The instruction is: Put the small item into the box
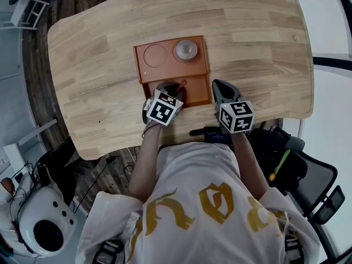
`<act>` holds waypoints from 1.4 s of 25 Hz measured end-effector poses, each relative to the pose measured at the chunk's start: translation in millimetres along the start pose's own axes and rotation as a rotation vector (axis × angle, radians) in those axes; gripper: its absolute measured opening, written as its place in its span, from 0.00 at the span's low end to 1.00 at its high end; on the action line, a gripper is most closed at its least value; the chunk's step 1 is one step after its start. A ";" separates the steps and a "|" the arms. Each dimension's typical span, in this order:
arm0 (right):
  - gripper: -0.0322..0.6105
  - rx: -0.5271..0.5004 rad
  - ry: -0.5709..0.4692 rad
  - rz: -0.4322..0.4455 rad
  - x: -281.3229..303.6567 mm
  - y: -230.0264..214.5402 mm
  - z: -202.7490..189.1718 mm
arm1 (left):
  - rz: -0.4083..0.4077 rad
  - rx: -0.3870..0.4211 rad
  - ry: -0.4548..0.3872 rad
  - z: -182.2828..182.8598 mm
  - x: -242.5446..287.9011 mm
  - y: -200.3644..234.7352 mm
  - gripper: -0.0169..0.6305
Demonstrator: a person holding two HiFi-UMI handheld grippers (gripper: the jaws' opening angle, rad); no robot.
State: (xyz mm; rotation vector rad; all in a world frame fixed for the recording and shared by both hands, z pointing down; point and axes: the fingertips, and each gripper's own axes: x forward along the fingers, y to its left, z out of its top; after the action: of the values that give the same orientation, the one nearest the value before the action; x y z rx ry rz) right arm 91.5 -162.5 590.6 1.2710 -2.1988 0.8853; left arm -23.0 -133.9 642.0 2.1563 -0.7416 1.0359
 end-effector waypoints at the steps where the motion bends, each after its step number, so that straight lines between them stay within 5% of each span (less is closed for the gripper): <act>1: 0.07 0.001 -0.001 -0.001 -0.2 -0.7 0.2 | 0.000 0.002 0.004 0.0 0.7 -0.2 0.12; 23: 0.07 0.002 -0.035 -0.017 -14.5 -2.3 4.5 | 0.009 0.017 -0.026 5.0 -1.4 -4.5 0.12; 35: 0.07 -0.021 -0.082 -0.017 -31.2 8.9 15.9 | 0.065 -0.049 -0.203 31.5 -43.2 -2.5 0.08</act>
State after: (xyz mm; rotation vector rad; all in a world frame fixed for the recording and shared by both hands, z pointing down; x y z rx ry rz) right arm 97.5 -152.3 556.5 1.3359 -2.2511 0.8152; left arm -29.5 -146.1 590.3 2.2297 -0.9270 0.8296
